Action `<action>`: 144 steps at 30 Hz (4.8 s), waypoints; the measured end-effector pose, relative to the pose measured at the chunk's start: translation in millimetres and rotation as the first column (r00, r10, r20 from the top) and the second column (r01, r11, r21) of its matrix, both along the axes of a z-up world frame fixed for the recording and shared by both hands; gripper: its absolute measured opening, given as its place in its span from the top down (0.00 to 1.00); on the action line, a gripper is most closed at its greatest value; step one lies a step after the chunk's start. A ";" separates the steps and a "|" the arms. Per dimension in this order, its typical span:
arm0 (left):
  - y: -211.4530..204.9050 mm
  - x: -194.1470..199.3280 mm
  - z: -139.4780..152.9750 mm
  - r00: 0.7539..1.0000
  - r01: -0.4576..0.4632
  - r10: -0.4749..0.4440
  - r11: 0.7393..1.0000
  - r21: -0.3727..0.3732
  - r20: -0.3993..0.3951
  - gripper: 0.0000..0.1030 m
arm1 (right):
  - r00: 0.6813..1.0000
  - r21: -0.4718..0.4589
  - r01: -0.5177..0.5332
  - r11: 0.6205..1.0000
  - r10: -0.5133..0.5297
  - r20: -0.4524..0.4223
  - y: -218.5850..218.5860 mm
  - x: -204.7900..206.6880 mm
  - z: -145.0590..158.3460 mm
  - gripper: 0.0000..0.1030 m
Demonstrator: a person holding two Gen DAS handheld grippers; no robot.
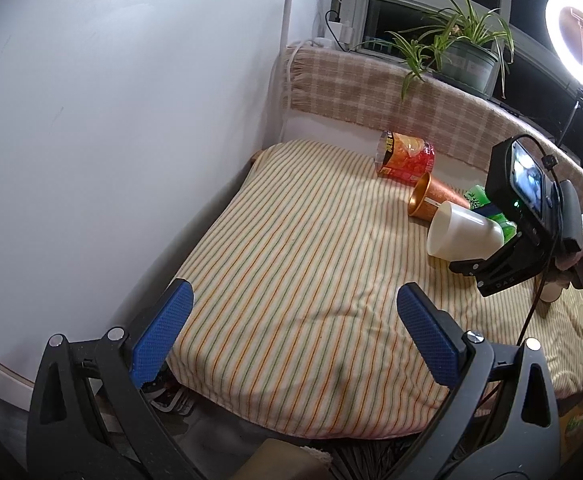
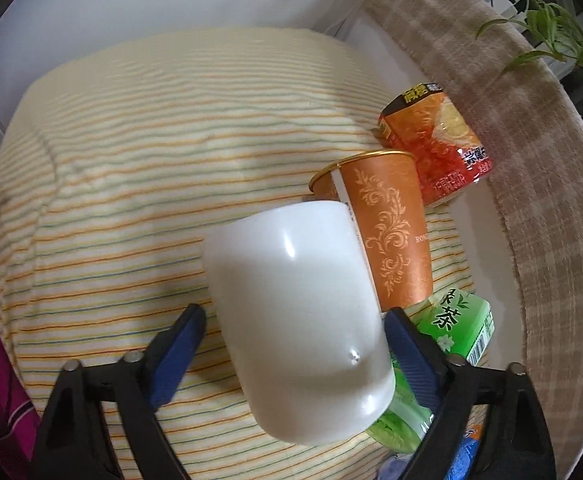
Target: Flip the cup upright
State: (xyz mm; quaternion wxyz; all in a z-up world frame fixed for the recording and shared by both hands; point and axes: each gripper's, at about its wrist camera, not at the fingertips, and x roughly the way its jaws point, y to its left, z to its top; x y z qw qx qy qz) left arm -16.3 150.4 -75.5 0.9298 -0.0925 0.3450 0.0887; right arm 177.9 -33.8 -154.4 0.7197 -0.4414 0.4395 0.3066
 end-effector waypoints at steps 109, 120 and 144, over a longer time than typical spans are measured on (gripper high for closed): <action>-215.7 157.4 -74.3 0.812 0.281 -0.512 0.763 -0.583 -0.279 0.26 | 0.442 0.554 0.805 0.213 -0.838 -0.320 -309.9 -177.5 36.1 0.04; -240.9 137.0 -39.9 0.841 0.444 -0.515 0.832 -0.332 -0.166 0.26 | 0.434 0.547 0.811 0.206 -0.839 -0.328 -309.5 -178.5 31.4 0.04; -269.5 114.9 -30.8 0.856 0.515 -0.515 0.857 -0.002 -0.042 0.27 | 0.431 0.556 0.804 0.213 -0.853 -0.295 -306.0 -182.6 36.0 0.04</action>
